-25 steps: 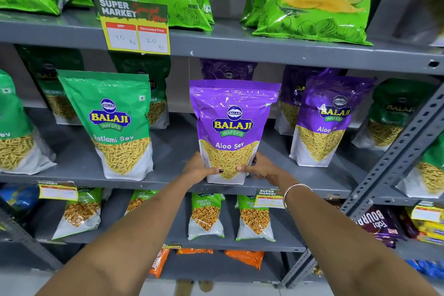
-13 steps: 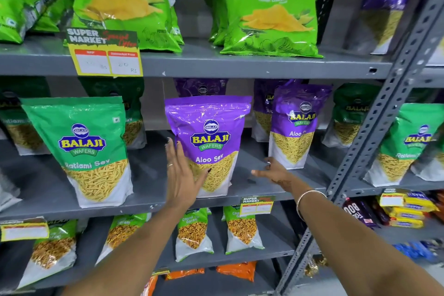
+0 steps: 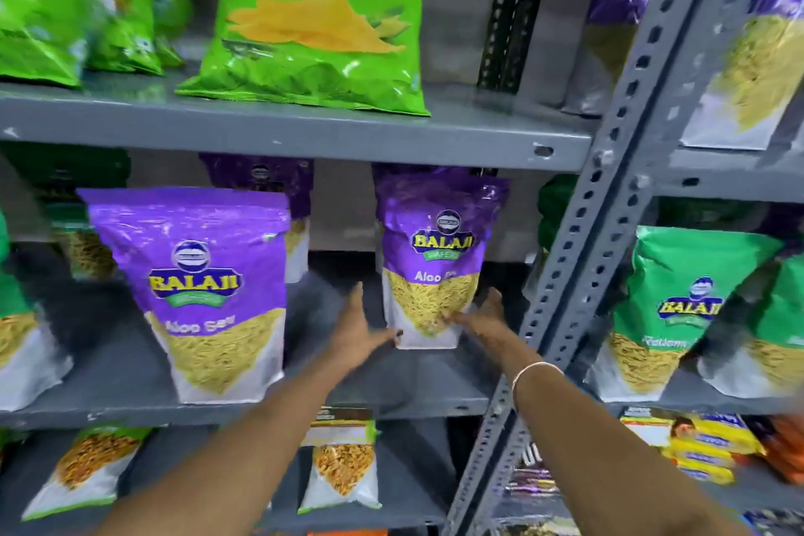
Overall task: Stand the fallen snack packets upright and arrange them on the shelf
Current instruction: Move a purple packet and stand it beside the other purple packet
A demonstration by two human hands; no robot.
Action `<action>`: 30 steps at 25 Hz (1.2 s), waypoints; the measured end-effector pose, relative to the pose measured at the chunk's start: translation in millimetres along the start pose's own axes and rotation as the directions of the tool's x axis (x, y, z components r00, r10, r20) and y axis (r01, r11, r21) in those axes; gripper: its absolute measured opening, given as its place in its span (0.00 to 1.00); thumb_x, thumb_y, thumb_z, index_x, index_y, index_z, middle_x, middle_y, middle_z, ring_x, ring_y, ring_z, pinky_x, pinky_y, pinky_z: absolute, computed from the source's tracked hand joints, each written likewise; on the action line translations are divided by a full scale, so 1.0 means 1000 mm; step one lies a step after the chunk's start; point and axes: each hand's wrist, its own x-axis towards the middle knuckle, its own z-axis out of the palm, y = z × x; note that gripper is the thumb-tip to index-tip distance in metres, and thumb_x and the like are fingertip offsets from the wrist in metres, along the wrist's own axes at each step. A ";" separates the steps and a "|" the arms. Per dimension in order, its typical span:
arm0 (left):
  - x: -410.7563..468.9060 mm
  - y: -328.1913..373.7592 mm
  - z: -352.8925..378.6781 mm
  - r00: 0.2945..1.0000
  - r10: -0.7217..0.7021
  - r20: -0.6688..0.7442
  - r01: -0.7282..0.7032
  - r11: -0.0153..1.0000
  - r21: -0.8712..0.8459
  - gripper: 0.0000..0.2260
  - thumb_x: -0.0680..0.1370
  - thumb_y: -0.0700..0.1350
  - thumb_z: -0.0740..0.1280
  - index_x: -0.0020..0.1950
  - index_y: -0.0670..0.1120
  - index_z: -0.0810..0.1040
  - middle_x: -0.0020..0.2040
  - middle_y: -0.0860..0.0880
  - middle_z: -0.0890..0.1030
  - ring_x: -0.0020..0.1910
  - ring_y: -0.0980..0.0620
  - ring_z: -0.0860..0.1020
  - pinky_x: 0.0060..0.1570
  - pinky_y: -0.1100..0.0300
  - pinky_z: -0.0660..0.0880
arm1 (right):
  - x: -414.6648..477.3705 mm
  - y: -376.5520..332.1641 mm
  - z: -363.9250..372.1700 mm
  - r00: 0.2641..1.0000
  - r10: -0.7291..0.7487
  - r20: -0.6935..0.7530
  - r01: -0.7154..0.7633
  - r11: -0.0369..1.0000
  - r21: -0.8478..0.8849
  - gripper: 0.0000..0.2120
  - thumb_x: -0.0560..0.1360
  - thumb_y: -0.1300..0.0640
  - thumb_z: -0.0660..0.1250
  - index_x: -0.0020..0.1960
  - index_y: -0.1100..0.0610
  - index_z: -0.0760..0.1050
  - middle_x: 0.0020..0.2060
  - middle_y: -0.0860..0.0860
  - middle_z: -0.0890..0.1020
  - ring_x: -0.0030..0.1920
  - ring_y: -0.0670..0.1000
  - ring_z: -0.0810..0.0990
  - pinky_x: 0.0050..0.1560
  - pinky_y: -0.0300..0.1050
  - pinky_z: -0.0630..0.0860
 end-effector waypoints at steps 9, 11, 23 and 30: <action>0.040 0.008 0.041 0.966 -0.257 -0.013 0.248 0.944 -0.217 0.22 0.67 0.35 0.74 0.52 0.44 0.64 0.54 0.46 0.73 0.52 0.50 0.73 0.53 0.54 0.72 | 0.045 0.034 0.003 0.989 0.063 0.136 -0.083 0.985 0.149 0.36 0.56 0.65 0.80 0.61 0.69 0.70 0.56 0.59 0.80 0.54 0.57 0.80 0.44 0.47 0.82; 0.038 0.007 0.039 0.969 -0.246 -0.018 0.239 0.953 -0.186 0.21 0.67 0.37 0.75 0.51 0.44 0.65 0.55 0.44 0.75 0.53 0.47 0.75 0.52 0.54 0.73 | 0.037 0.027 0.000 0.982 0.085 0.166 -0.114 0.978 0.175 0.30 0.63 0.72 0.75 0.62 0.69 0.68 0.54 0.59 0.79 0.53 0.54 0.78 0.34 0.36 0.80; -0.023 0.012 0.034 0.964 -0.266 -0.023 0.266 0.964 -0.005 0.21 0.67 0.45 0.75 0.50 0.45 0.65 0.61 0.42 0.78 0.59 0.42 0.77 0.54 0.52 0.74 | -0.006 0.043 -0.011 0.938 0.077 0.337 -0.125 0.985 0.123 0.61 0.35 0.49 0.83 0.66 0.67 0.70 0.64 0.61 0.76 0.64 0.60 0.74 0.69 0.58 0.68; -0.041 0.018 0.035 0.960 -0.276 -0.051 0.279 0.958 0.068 0.22 0.68 0.47 0.75 0.54 0.41 0.69 0.61 0.42 0.78 0.59 0.42 0.77 0.53 0.52 0.74 | -0.027 0.031 -0.018 0.922 0.156 0.355 -0.177 0.984 0.028 0.33 0.62 0.63 0.76 0.64 0.67 0.71 0.64 0.60 0.77 0.66 0.58 0.73 0.71 0.56 0.65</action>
